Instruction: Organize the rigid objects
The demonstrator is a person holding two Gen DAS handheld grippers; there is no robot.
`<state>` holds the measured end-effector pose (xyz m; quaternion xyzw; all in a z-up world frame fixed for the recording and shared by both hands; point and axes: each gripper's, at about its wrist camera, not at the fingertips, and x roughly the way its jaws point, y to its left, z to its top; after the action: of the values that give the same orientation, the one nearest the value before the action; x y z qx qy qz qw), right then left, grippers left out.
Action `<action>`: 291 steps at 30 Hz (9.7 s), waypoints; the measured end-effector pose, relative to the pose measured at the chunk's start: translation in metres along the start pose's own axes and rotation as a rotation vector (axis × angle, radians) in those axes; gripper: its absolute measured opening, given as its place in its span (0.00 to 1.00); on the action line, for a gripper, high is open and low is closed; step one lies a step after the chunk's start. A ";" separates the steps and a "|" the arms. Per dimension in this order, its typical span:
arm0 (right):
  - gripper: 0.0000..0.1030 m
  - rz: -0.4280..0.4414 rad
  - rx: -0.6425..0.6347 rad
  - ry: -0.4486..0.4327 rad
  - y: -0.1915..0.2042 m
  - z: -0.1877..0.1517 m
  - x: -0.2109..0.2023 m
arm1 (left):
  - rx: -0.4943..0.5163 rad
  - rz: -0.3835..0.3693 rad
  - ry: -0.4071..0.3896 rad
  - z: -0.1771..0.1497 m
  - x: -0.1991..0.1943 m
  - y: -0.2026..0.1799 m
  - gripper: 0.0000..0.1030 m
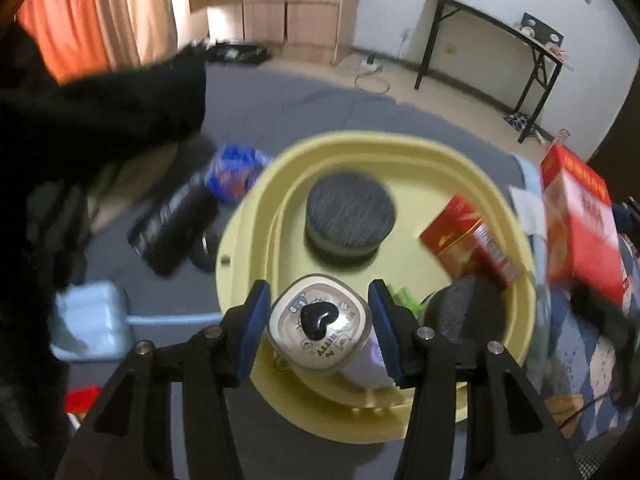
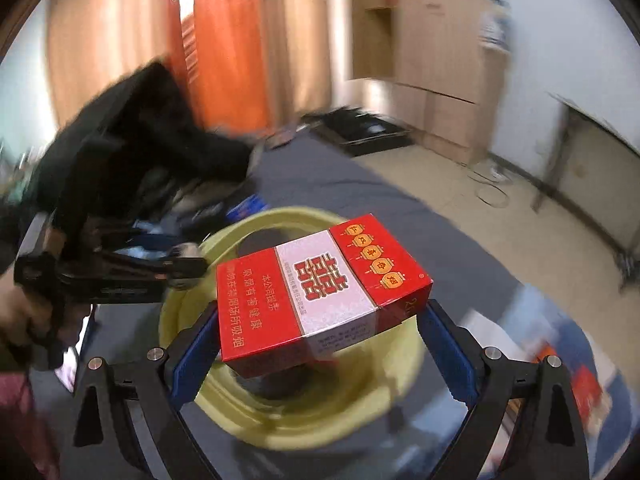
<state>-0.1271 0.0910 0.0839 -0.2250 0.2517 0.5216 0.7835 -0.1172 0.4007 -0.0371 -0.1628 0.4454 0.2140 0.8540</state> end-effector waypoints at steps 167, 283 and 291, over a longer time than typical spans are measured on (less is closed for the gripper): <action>1.00 -0.455 0.779 0.175 -0.307 -0.122 0.034 | 0.362 -0.253 -0.181 0.056 -0.019 -0.238 0.55; 1.00 -0.023 -0.133 0.192 -0.072 -0.127 0.185 | -0.036 0.030 -0.108 -0.120 0.038 -0.104 1.00; 1.00 -0.023 -0.134 0.192 -0.072 -0.127 0.185 | -0.036 0.030 -0.108 -0.121 0.038 -0.104 1.00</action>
<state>-0.0193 0.1175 -0.1245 -0.3285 0.2876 0.5042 0.7451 -0.1281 0.2640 -0.1260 -0.1597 0.3973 0.2434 0.8703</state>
